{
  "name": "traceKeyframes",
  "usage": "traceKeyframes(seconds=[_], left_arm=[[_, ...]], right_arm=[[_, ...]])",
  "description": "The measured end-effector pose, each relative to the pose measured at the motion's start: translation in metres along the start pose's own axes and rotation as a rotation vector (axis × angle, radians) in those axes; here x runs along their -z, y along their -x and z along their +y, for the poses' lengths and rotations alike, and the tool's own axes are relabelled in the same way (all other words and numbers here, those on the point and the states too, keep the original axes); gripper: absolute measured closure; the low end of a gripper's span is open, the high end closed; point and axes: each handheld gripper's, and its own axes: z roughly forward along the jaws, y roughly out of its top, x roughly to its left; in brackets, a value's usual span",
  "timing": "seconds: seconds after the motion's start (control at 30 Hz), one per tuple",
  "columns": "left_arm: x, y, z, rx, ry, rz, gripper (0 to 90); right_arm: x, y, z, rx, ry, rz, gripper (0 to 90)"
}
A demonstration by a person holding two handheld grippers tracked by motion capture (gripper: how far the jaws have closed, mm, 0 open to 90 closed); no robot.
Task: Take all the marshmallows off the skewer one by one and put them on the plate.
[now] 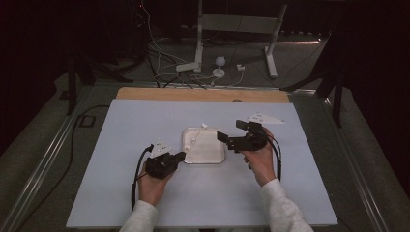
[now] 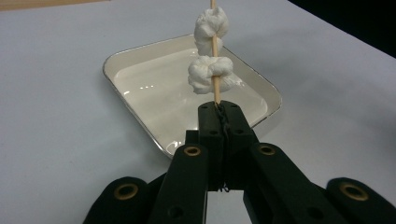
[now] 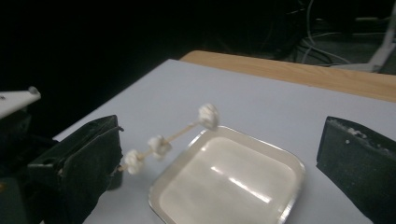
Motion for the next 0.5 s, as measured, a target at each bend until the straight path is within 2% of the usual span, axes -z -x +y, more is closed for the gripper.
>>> traceKeyframes(seconds=[0.2, 0.27, 0.37, 0.4, 0.47, 0.5], left_arm=[[-0.001, 0.002, 0.000, -0.011, 0.008, -0.006, 89.8], [-0.001, 0.003, -0.001, -0.015, 0.008, -0.007, 89.8], [0.000, 0.004, 0.000, -0.019, 0.017, -0.011, 89.8], [0.000, 0.004, 0.000, -0.018, 0.018, -0.016, 89.8], [-0.001, 0.005, 0.000, -0.017, 0.017, -0.030, 89.8], [-0.001, 0.005, -0.001, -0.019, 0.018, -0.032, 89.8]], right_arm=[[-0.013, 0.000, 0.002, -0.046, -0.015, 0.020, 0.0], [-0.020, 0.000, 0.002, -0.071, -0.049, 0.032, 2.7], [-0.026, -0.001, 0.001, -0.073, -0.080, 0.037, 4.8], [-0.033, -0.003, 0.002, -0.077, -0.103, 0.036, 8.4], [-0.036, -0.004, 0.002, -0.082, -0.110, 0.033, 10.8], [-0.042, -0.003, 0.002, -0.107, -0.121, 0.038, 15.0]])
